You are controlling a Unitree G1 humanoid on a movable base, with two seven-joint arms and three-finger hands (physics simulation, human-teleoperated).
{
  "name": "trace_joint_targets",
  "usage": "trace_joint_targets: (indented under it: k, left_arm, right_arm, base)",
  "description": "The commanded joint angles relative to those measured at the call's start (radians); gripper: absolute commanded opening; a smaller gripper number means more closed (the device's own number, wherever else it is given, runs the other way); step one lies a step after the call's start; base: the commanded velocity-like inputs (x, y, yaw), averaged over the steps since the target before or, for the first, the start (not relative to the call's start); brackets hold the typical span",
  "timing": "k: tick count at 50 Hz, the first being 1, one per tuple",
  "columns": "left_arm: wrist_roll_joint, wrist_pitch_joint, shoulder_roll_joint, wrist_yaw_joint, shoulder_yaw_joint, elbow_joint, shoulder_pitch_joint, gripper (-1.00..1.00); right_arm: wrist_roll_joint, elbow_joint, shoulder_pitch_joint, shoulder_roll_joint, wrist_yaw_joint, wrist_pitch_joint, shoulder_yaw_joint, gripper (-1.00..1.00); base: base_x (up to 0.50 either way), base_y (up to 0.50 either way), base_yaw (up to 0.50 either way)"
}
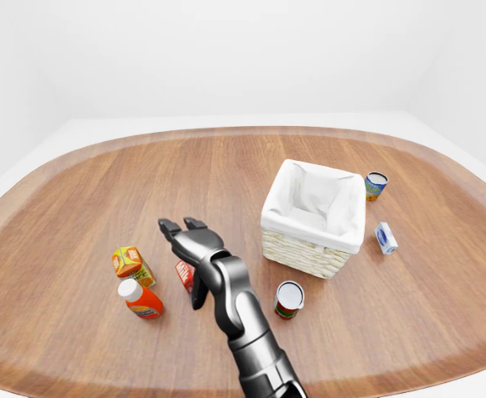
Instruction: Pick the milk and place it in the basket.
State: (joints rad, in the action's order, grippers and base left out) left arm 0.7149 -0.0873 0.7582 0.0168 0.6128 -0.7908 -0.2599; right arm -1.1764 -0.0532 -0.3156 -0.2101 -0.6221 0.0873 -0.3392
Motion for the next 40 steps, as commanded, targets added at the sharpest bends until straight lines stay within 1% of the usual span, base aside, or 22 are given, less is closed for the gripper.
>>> trace_joint_targets:
  k: [1, 13, 17, 23, 40]
  left_arm:
    - [0.000, 0.000, 0.000, 0.001, 0.000, -0.001, 0.000, 1.00]
    - [0.000, 0.000, 0.000, 0.002, -0.001, -0.001, 0.000, 1.00]
    - [0.001, 0.000, 0.000, 0.003, -0.001, -0.001, -0.001, 1.00]
    - [0.001, 0.000, 0.000, 0.004, -0.001, -0.002, -0.001, 1.00]
    - [0.000, 0.000, 0.000, 0.003, -0.001, -0.002, -0.001, 1.00]
  right_arm:
    - [-0.016, -0.037, -0.011, -0.002, 0.000, 0.000, 0.003, 0.98]
    - [-0.007, -0.110, -0.041, -0.006, 0.024, 0.000, 0.019, 0.98]
    - [-0.014, -0.123, -0.059, -0.008, 0.010, 0.000, 0.022, 0.98]
    - [-0.041, -0.157, -0.081, -0.009, -0.044, 0.000, 0.019, 0.98]
    - [-0.040, -0.239, -0.122, -0.017, -0.040, 0.000, 0.042, 0.98]
  base:
    - [0.00, 0.00, 0.00]
    - [0.00, 0.00, 0.00]
    - [0.00, 0.00, 0.00]
    - [0.00, 0.00, 0.00]
    - [0.00, 0.00, 0.00]
